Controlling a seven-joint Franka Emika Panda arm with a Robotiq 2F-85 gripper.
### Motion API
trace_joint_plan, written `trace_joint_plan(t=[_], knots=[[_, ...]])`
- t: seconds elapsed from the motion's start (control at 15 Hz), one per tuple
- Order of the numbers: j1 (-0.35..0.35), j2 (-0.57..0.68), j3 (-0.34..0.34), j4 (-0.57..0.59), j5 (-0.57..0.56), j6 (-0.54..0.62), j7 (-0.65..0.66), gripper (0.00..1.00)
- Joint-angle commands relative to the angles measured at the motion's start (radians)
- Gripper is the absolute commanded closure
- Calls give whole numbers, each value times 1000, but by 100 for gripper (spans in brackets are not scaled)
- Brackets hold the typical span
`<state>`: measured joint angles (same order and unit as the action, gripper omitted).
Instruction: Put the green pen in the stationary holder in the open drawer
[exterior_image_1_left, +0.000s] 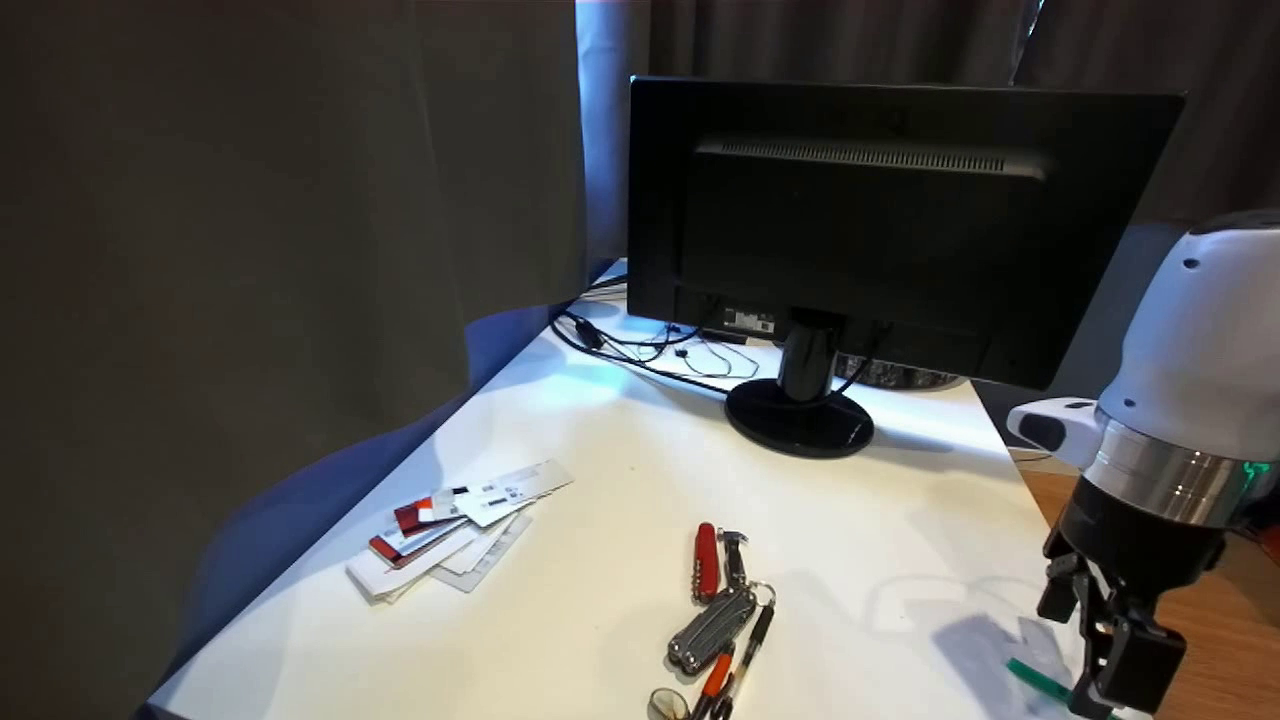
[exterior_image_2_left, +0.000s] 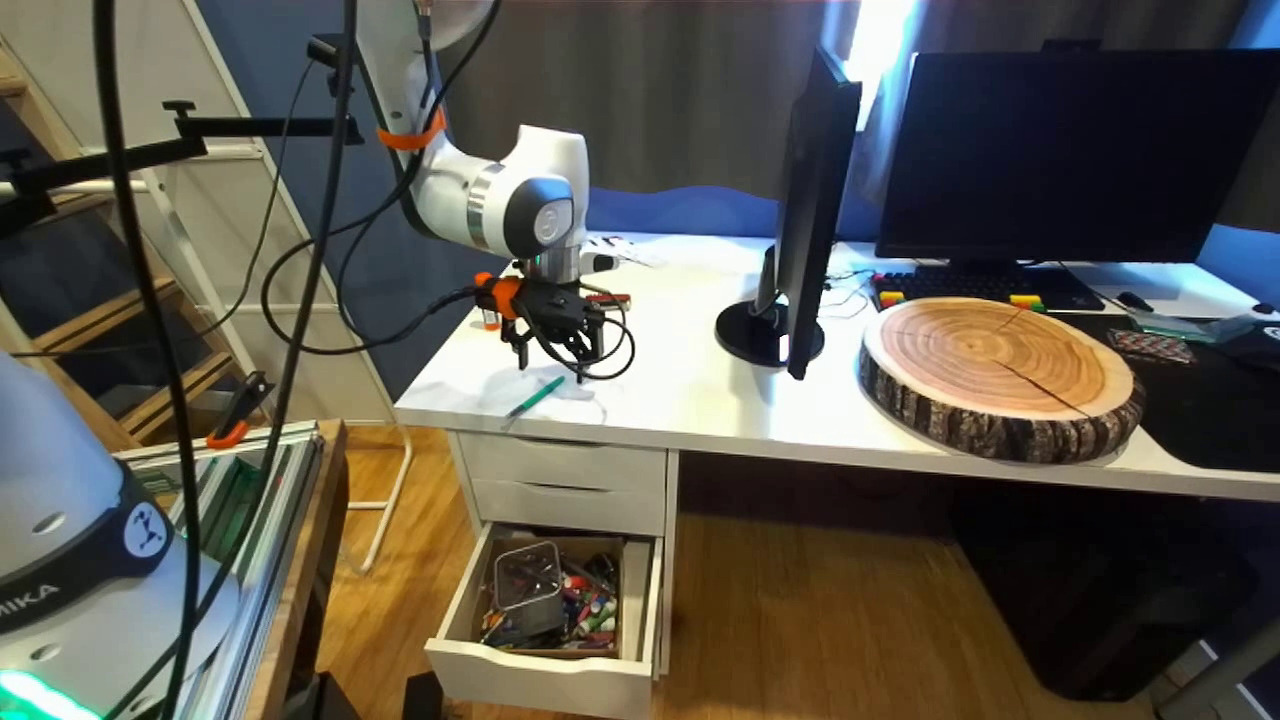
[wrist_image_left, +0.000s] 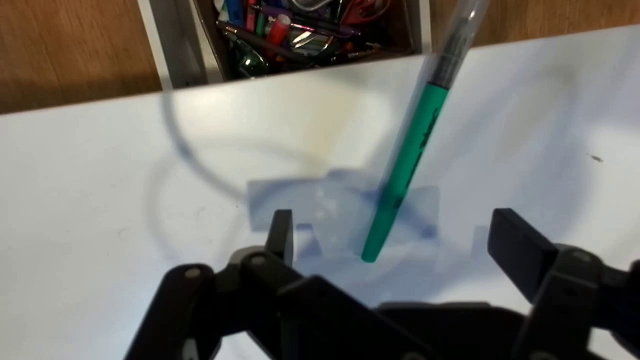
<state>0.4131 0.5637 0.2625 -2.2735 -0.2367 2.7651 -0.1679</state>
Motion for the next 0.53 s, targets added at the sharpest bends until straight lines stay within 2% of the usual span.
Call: trace_joint_plan(t=[0.0, 0.07, 0.13, 0.47], knots=[[48, 24, -47, 11, -45, 52, 56, 0], [54, 30, -53, 13, -46, 59, 59, 16], [60, 34, -59, 16, -50, 63, 63, 27], [75, 46, -74, 22, -53, 74, 66, 64]])
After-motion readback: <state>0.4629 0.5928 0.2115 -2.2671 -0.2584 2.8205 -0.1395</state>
